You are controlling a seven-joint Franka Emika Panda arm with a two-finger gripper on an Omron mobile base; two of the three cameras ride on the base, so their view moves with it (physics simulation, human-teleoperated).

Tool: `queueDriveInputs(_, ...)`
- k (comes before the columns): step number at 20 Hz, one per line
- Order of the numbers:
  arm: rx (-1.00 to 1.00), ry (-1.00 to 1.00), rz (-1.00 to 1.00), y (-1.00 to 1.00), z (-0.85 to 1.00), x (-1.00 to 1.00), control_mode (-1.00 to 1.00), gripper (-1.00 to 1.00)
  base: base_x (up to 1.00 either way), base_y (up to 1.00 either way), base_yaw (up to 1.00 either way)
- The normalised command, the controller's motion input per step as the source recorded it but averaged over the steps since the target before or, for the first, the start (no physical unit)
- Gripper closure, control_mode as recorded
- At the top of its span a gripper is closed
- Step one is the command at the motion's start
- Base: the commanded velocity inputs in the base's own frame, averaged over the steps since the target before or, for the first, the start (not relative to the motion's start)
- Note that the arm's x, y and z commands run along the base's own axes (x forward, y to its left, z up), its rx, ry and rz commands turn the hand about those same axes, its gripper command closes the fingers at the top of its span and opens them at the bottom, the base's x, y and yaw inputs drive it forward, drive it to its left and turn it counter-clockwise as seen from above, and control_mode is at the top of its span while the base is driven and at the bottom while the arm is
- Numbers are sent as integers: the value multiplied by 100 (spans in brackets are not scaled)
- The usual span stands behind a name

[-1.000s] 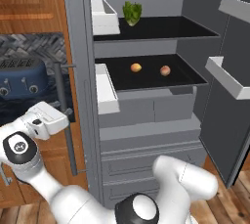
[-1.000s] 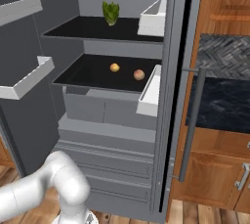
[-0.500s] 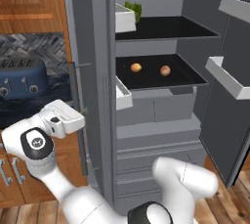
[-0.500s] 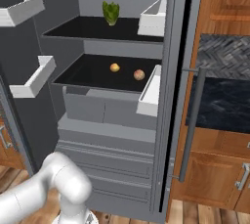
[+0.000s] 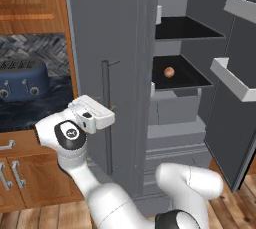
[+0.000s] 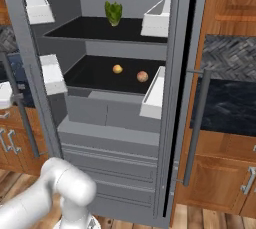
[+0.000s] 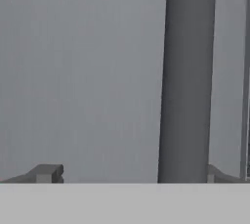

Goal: Place the peach in the correct fridge rack based on whether it is a fruit or vegetable. Finally, close the fridge door.

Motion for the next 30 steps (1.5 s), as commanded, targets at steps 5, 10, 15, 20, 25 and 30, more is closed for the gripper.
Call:
queueDriveInputs(5, 1, -7, 0, -78, 0, 33, -100, -100, 0, 0, 0)
queueDriveInputs(10, 1, -6, 0, -72, 2, 37, -100, -100, 0, 0, 0)
queueDriveInputs(15, 1, -3, 0, -62, 6, 43, -100, -100, 0, 0, 0)
queueDriveInputs(20, 2, 0, 0, -49, 11, 54, -100, -100, 0, 0, 0)
queueDriveInputs(25, 1, 0, 0, -42, 6, 62, -100, -100, 0, 0, 0)
queueDriveInputs(30, 0, 0, 0, -30, 1, 59, -100, -100, 0, 0, 0)
